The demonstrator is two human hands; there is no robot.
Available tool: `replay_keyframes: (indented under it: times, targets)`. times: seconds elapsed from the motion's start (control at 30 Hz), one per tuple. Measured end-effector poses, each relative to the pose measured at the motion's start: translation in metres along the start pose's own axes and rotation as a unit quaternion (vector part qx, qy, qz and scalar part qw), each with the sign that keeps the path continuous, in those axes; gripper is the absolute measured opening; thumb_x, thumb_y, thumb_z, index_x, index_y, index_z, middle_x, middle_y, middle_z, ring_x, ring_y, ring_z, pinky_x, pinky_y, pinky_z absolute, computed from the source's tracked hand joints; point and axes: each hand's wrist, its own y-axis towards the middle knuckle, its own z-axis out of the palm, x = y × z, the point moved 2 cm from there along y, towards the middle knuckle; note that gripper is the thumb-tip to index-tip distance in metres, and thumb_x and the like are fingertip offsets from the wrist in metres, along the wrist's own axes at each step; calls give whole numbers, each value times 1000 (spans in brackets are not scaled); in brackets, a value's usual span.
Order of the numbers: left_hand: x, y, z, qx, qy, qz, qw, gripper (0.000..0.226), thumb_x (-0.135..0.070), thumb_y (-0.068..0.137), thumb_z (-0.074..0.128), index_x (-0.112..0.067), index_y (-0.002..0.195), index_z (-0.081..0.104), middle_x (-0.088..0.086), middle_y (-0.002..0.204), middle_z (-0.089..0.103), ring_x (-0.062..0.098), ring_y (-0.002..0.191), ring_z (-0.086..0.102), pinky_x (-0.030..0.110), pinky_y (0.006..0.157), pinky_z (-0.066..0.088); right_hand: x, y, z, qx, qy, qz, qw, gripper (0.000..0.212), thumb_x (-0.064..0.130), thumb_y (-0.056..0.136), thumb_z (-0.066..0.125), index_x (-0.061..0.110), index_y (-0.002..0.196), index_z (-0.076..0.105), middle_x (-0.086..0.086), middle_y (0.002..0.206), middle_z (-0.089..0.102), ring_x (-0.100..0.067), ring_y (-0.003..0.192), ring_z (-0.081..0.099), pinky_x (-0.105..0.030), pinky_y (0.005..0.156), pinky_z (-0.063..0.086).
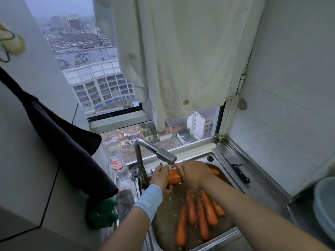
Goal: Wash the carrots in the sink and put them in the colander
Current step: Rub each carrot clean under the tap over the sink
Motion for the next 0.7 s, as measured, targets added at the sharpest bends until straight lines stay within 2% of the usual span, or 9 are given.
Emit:
replay_keyframes:
  times: [0.1,0.2,0.27,0.33,0.47,0.53,0.57,0.63,0.7]
  targets:
    - [-2,1,-2,-7,23,-24,999,30,-40,106,38,-23,126,52,19,107,60,24,56,58,23,41,43,2,2,2,22,0,4,1000,50,47,108,17,29,126,60,-6,109,71,-27,100,65,-43,89,52]
    - [2,-5,-4,87,-63,-28,994,31,-37,107,41,-23,131,53,25,115,61,23,53,62,25,42,45,-10,6,4,59,9,28,998,44,41,110,23,23,138,52,-11,123,67,-30,111,63,-42,92,51]
    - [5,-8,-6,151,-102,-17,983,28,-31,106,45,-23,132,53,28,123,57,23,60,63,27,52,48,-14,5,3,85,18,50,995,40,33,111,27,16,140,48,-15,131,63,-32,118,60,-38,90,46]
    - [7,-7,-5,152,-88,-4,984,27,-29,106,45,-22,131,54,28,122,57,22,61,61,28,56,47,-14,5,2,94,30,63,993,38,32,110,29,14,140,46,-16,133,60,-32,120,58,-34,86,41]
    - [6,9,1,14,-85,-38,996,28,-38,104,46,-19,118,60,19,88,61,18,41,51,21,38,38,2,3,7,46,41,50,997,43,43,109,26,22,131,57,-10,122,68,-29,110,63,-40,93,49]
    - [9,16,0,-24,-99,-64,993,33,-41,104,45,-13,111,62,15,70,59,18,36,47,17,35,32,13,-2,12,8,63,54,997,50,58,104,26,25,102,64,1,99,69,-20,91,64,-38,84,49]
    - [10,17,0,-28,-102,-70,992,36,-42,104,44,-11,111,62,14,63,58,19,35,47,17,35,31,17,-4,13,-10,85,66,994,53,63,102,26,26,89,61,5,88,65,-16,81,60,-36,78,46]
    - [12,12,-1,-5,-122,-72,990,34,-42,105,43,-14,116,60,17,70,61,20,38,51,18,34,33,18,-5,14,-22,93,80,992,55,64,103,25,26,83,60,6,82,62,-14,76,57,-33,73,40]
    - [10,3,-1,57,-164,-70,982,26,-34,107,44,-18,124,54,25,96,62,21,46,58,22,38,41,10,-2,12,-9,113,103,988,60,58,106,20,24,92,67,1,89,68,-18,85,63,-33,77,44]
